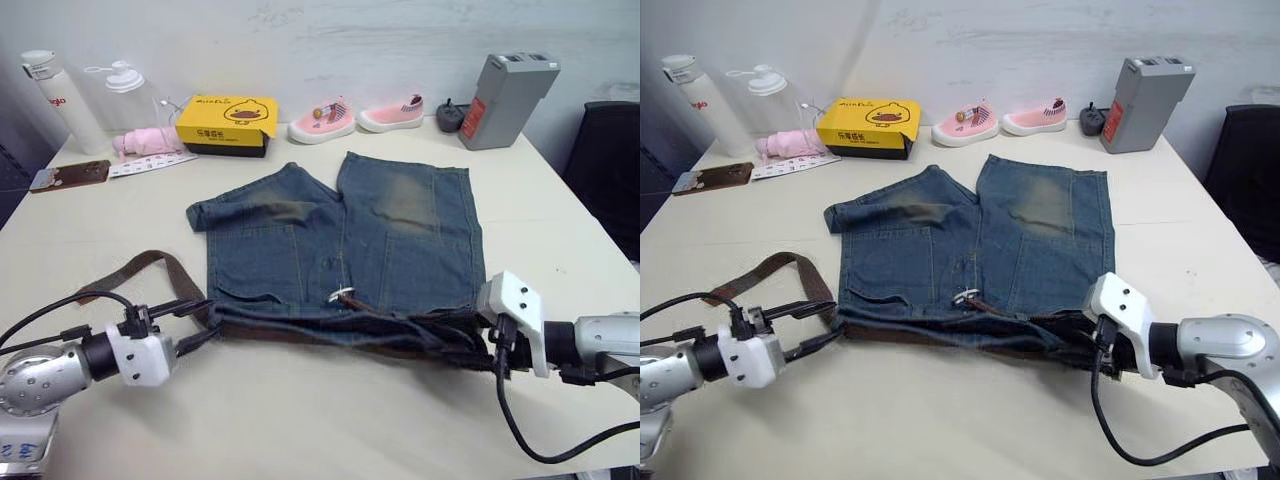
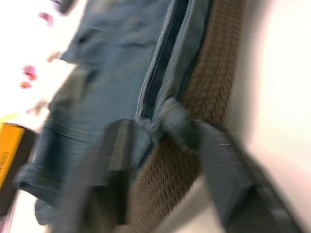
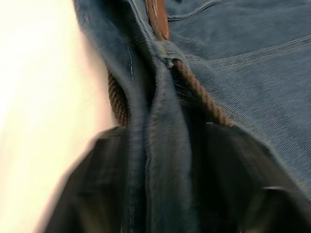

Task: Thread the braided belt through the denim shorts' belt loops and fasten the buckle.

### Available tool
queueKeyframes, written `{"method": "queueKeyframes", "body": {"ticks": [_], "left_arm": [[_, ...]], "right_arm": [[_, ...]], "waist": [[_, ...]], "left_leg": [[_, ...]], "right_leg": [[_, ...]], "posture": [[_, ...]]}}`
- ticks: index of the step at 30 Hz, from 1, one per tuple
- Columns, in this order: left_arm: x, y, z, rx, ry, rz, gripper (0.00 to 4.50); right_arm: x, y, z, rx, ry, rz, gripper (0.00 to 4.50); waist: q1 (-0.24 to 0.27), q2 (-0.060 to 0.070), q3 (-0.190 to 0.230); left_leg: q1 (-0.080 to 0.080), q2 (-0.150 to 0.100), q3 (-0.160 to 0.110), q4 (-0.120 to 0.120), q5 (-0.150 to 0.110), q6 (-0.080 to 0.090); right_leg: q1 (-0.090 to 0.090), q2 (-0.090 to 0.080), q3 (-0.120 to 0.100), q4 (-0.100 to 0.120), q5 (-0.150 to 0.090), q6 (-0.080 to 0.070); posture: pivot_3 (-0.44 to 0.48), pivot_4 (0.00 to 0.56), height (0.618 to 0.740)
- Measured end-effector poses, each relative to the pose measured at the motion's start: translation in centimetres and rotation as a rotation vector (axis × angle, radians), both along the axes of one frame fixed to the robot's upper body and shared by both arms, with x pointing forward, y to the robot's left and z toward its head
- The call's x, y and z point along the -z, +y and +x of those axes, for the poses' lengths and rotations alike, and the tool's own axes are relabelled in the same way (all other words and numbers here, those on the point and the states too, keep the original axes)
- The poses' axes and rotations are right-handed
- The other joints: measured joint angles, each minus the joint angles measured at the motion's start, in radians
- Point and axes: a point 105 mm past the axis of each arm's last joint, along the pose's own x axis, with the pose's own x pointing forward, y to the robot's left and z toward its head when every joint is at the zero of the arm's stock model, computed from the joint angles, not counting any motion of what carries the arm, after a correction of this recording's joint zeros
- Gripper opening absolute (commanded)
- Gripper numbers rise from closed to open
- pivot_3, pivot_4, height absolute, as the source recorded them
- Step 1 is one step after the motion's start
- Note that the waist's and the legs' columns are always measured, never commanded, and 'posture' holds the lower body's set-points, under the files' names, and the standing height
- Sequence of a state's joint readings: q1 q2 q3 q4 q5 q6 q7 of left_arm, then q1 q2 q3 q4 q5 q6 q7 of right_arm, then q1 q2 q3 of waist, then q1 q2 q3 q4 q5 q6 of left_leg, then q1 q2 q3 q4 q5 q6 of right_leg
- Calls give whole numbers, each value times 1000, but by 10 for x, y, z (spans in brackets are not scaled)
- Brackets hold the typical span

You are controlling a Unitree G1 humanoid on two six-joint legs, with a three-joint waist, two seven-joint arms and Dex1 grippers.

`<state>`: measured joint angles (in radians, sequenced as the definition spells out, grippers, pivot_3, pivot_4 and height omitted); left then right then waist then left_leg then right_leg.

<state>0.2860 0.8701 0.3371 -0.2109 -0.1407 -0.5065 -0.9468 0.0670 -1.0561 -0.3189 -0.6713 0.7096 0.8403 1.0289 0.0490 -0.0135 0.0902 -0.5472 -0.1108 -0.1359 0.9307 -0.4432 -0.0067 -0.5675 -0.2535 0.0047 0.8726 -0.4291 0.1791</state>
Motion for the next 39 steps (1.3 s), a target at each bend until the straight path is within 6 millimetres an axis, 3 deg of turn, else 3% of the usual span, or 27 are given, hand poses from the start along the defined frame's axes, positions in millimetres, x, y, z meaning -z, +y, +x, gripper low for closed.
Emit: {"method": "queueKeyframes", "body": {"ticks": [1, 5, 7, 9, 12, 15, 20, 23, 24, 27, 29, 30, 35, 39], "left_arm": [[4, 1, -8, 11, 90, 16, 4347], [0, 4, -18, -1, 304, -1, 4347], [-21, 7, -22, -36, 545, -104, 4347], [-49, 2, -19, -27, 632, -204, 4347], [-84, -5, 0, -5, 650, -359, 4347], [-104, -4, 35, -59, 546, -458, 4347], [-75, -4, 76, -187, 513, -450, 4347], [-18, -14, 100, -269, 631, -382, 4347], [-8, -9, 106, -305, 640, -358, 4347], [4, -2, 116, -332, 622, -277, 3610], [7, 0, 117, -314, 598, -206, 2691], [7, 0, 117, -309, 598, -199, 2415], [14, -6, 116, -263, 563, -120, 148], [19, -7, 120, -267, 530, -89, 10]], "right_arm": [[-8, -1, -3, -27, -1, 17, 4500], [-30, -3, -5, -79, -29, 68, 4500], [-60, -2, 11, -94, -119, 138, 4500], [-76, 1, 23, -98, -170, 169, 4500], [-74, 10, 57, -24, -205, 163, 4500], [-50, 13, 93, 107, -183, 89, 4500], [-19, 10, 124, 230, -149, -9, 4500], [23, 11, 134, 247, -47, -119, 4500], [22, 13, 137, 229, -54, -131, 4500], [24, 15, 140, 196, -38, -166, 3758], [28, 16, 141, 163, -31, -198, 2706], [29, 17, 141, 159, -31, -201, 2480], [33, 18, 160, 159, -102, -266, 84], [36, 17, 175, 197, -147, -290, 0]], "waist": [[-1, 0, 0], [-1, -1, 4], [-8, -1, 8], [-15, -1, 8], [-27, -2, 7], [-32, 0, 5], [-30, 2, 3], [-37, -4, 2], [-41, -4, 2], [-50, -7, -1], [-50, -7, -8], [-51, -7, -10], [-50, -10, -21], [-48, -9, -26]], "left_leg": [[0, 0, 0, 0, 0, 0], [1, 1, 0, 0, 0, 0], [0, 2, -1, 0, 0, 0], [2, 2, -2, 0, -1, -1], [2, 2, -2, -1, -1, -2], [3, 2, -2, -2, 0, -2], [3, 0, 1, -2, 3, -7], [1, -1, -4, -1, 2, -8], [1, -2, -4, -1, 1, -8], [3, -2, -4, -1, 1, -8], [4, -3, -4, -1, 1, -8], [4, -3, -4, -1, 1, -8], [5, -3, -3, 0, 0, -3], [6, -3, -4, 2, 1, -3]], "right_leg": [[0, 0, 0, 0, 0, 0], [1, 1, -2, 0, 0, -1], [0, 1, -2, 3, -1, -1], [0, 1, -3, 4, -3, -4], [0, 0, -3, 4, -3, -5], [0, 0, 0, 5, -3, -4], [-2, 0, 0, 10, 2, 5], [-4, 4, 0, 15, 4, 3], [-3, 4, 0, 15, 4, 3], [-1, 3, 0, 13, 4, 4], [-1, 2, 0, 12, 4, 4], [-1, 2, 0, 12, 4, 4], [0, 2, 0, 14, 3, 4], [0, 3, 0, 18, 3, 4]], "posture": [[0, 150, 618], [0, 150, 618], [0, 150, 618], [0, 150, 618], [0, 150, 618], [0, 150, 618], [0, 150, 618], [0, 150, 618], [0, 150, 618], [0, 150, 618], [0, 150, 618], [0, 150, 618], [0, 150, 618], [0, 150, 618]]}}
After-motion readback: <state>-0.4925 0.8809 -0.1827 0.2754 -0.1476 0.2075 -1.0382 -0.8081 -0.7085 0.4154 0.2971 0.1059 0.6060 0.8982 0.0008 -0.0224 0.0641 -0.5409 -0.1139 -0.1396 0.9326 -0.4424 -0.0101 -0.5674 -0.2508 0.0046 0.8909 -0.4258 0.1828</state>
